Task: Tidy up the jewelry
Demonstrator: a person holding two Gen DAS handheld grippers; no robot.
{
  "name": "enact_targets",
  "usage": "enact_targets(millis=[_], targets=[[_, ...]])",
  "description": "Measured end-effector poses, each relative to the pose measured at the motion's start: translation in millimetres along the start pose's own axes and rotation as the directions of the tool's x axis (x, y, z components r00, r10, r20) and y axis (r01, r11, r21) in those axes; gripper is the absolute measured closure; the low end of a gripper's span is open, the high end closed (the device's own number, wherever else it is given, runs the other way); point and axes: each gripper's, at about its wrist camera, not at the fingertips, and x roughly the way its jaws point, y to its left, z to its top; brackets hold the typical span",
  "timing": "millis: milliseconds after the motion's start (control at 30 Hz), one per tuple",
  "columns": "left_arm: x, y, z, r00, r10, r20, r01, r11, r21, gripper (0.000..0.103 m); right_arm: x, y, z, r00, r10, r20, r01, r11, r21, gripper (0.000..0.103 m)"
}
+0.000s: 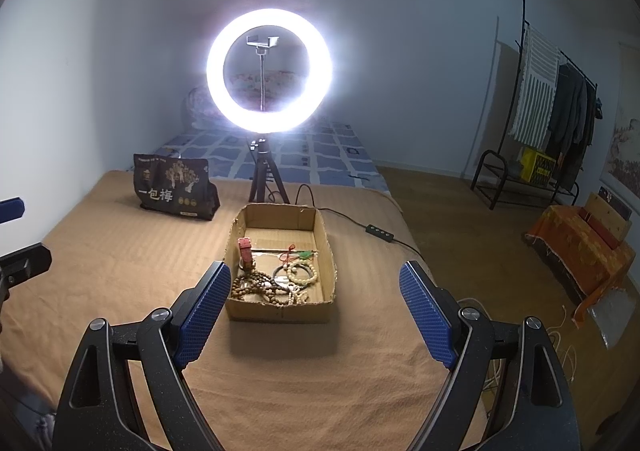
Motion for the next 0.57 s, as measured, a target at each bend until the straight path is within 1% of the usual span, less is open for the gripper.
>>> enact_targets(millis=[367, 567], targets=[[-3.3, 0.4, 0.5, 1.0, 0.0, 0.005, 0.0, 1.0, -0.001, 0.0, 3.6, 2.6, -1.4, 1.0, 0.004, -0.014, -0.004, 1.0, -0.002, 0.017], [-4.7, 3.0, 3.1, 1.0, 0.015, 0.012, -0.015, 1.0, 0.002, 0.0, 4.5, 1.9, 0.8, 1.0, 0.007, -0.017, -0.007, 1.0, -0.002, 0.017]])
